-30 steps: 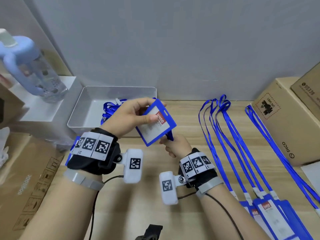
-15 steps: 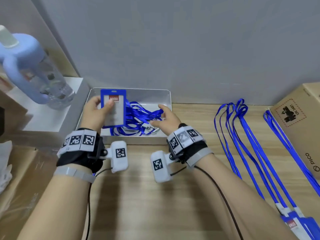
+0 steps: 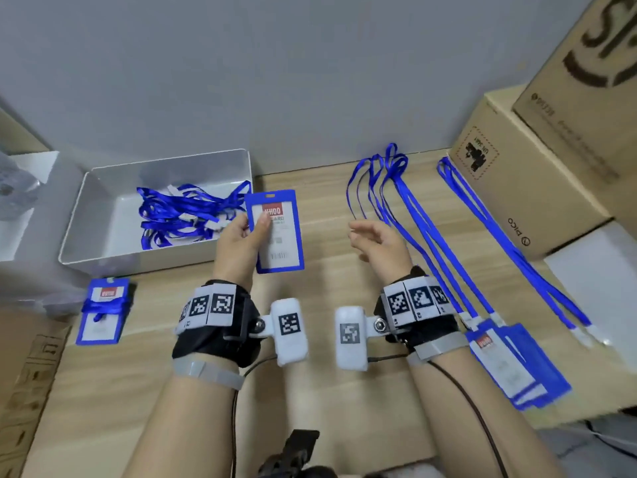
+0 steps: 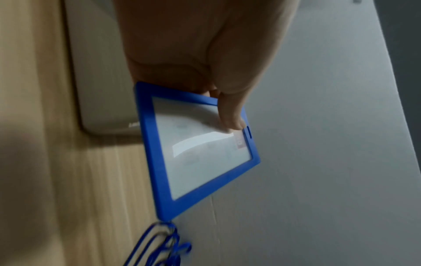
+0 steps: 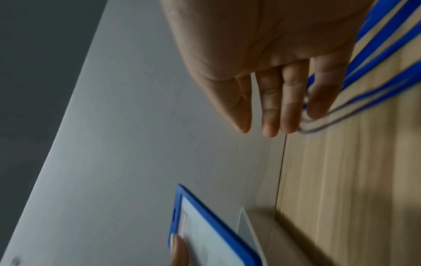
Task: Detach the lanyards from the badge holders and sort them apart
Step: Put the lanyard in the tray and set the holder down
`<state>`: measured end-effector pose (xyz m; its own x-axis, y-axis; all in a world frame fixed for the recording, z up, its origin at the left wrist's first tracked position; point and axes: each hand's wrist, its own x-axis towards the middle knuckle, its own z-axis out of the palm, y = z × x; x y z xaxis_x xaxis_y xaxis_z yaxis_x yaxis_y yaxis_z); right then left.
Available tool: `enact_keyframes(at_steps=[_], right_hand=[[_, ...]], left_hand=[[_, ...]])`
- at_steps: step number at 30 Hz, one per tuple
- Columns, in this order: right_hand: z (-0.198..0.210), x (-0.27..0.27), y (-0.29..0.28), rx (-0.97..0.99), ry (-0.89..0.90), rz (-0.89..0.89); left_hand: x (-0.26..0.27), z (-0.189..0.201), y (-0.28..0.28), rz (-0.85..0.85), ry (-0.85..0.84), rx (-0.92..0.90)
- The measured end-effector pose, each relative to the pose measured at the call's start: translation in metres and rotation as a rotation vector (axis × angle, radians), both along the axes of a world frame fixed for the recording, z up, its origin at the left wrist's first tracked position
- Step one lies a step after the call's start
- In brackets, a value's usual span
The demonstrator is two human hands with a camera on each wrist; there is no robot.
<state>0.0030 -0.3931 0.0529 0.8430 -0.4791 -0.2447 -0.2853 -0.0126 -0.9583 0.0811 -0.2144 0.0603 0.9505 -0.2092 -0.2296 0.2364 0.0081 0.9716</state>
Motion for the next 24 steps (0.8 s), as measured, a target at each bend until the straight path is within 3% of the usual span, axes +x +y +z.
enact_keyframes(at_steps=[5, 11, 15, 20, 24], right_hand=[[-0.024, -0.082, -0.091, -0.083, 0.073, -0.309], [-0.058, -0.187, -0.2, -0.298, 0.372, -0.545], [-0.086, -0.222, -0.234, -0.384, 0.557, -0.541], [-0.091, -0.234, -0.248, -0.458, 0.517, -0.571], [-0.09, -0.234, -0.253, -0.522, 0.614, -0.435]], left_hand=[[-0.043, -0.011, -0.082, -0.092, 0.084, -0.007], [-0.093, -0.035, -0.17, -0.154, 0.197, 0.029], [-0.113, -0.042, -0.205, -0.193, 0.177, 0.075], [-0.121, -0.04, -0.228, -0.197, 0.152, 0.12], [-0.125, -0.037, -0.237, -0.187, 0.147, 0.149]])
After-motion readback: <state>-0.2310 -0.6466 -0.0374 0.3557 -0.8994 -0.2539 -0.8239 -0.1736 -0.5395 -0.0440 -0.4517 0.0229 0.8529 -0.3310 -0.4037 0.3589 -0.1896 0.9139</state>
